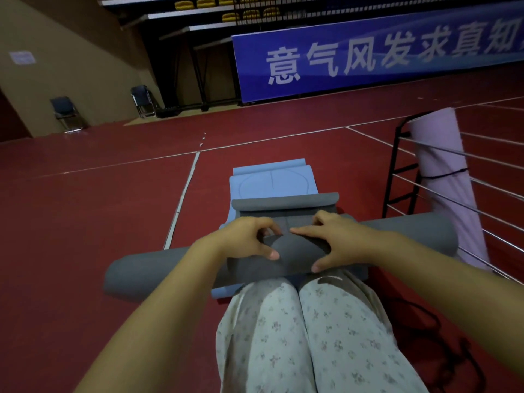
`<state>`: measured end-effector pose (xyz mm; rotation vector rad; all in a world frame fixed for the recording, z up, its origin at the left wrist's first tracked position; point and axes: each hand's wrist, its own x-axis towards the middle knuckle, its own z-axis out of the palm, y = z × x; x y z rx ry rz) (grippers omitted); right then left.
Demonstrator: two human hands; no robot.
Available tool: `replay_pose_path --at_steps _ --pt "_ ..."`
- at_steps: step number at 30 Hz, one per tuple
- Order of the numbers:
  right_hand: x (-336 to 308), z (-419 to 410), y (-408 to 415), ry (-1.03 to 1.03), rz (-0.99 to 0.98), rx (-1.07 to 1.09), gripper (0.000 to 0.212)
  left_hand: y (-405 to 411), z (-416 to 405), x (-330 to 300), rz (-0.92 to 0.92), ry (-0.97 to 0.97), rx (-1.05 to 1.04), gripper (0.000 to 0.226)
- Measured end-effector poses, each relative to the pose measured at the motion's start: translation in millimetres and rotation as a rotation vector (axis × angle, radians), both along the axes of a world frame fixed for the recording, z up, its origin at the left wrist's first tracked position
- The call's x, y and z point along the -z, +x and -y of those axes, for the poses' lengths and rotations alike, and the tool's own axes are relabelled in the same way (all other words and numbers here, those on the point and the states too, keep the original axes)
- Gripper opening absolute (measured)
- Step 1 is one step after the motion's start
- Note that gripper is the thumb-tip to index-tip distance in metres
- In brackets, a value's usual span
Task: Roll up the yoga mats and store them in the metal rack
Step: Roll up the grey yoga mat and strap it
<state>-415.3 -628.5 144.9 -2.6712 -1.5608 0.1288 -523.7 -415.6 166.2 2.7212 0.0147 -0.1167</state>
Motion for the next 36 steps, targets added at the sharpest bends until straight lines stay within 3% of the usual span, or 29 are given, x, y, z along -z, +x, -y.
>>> replay_pose_path --at_steps 4,11,15,21,26,30,36 --pt "16.8 2.2 -6.4 0.077 0.073 0.031 0.087 12.3 -5.4 -4.0 -0.095 -0.039 0.000 0.048" --pt "23.4 -3.0 6.1 0.135 -0.028 0.039 0.079 19.9 -13.4 -0.3 -0.169 0.063 0.040 0.051" --pt "20.5 -8.1 17.4 0.124 -0.107 0.015 0.076 7.7 -9.5 11.6 -0.026 0.315 0.046 0.058" --pt "14.8 -13.1 32.2 0.084 -0.230 -0.016 0.076 -1.1 -9.9 22.6 0.066 0.386 0.098 0.086" --pt "24.3 -16.5 19.8 -0.023 -0.028 -0.003 0.091 0.7 -7.4 28.9 0.087 0.503 0.121 0.090" --pt "18.0 -15.6 9.8 -0.026 0.101 -0.007 0.085 -3.0 -1.5 18.5 0.117 0.536 0.129 0.082" --pt "-48.8 16.2 -27.2 0.056 0.177 -0.072 0.080 -41.6 12.1 -44.8 0.227 0.512 0.188 0.077"
